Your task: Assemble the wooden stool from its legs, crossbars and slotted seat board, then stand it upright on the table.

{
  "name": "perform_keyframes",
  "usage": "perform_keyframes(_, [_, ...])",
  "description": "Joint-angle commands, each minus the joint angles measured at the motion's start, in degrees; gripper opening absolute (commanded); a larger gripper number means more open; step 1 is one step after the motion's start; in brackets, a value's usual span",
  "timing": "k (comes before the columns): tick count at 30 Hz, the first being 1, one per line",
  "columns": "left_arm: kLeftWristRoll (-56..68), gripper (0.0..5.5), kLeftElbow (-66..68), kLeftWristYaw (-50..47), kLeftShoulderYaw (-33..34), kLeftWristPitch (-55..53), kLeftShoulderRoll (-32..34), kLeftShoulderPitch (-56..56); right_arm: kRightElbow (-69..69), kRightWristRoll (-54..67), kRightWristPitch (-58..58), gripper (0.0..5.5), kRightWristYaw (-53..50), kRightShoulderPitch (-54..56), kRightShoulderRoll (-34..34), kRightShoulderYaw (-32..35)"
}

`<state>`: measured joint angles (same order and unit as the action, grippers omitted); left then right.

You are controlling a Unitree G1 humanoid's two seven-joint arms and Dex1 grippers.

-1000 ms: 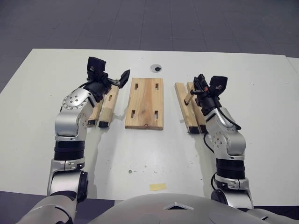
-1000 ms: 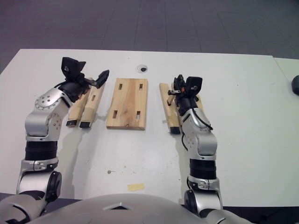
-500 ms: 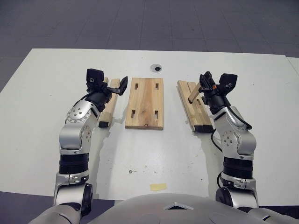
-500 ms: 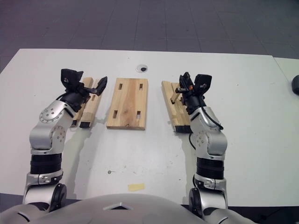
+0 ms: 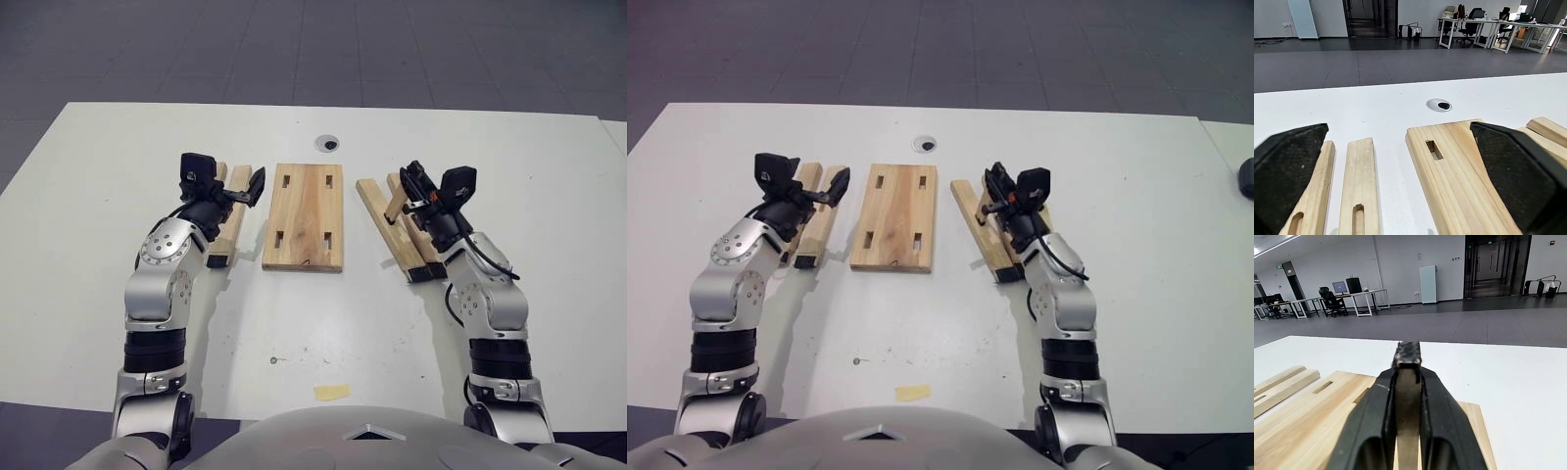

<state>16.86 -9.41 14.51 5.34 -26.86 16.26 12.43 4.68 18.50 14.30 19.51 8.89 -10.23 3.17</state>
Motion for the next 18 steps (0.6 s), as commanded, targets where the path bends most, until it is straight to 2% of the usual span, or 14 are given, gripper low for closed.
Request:
perform_keyframes(1, [-0.8,5.40,0.5,0.6,-0.4,-0.2,0.4,1.0,-0.8,-1.4,0.3,0.41,-1.1,0.2,-0.1,-0.1])
perform_keyframes(13, [-1.2,5.40,1.1,1.6,-1.0,-0.5,0.5,1.6,6.4,0.3,0.6,0.41,-4.0,6.4,0.8,2.0])
perform_keyframes(18, [-1.5,5.40,1.4,1.8,-0.7,-0.4,0.5,1.8,5.1,-0.1,1.1,0.41,-3.2,2.2,0.6,1.1])
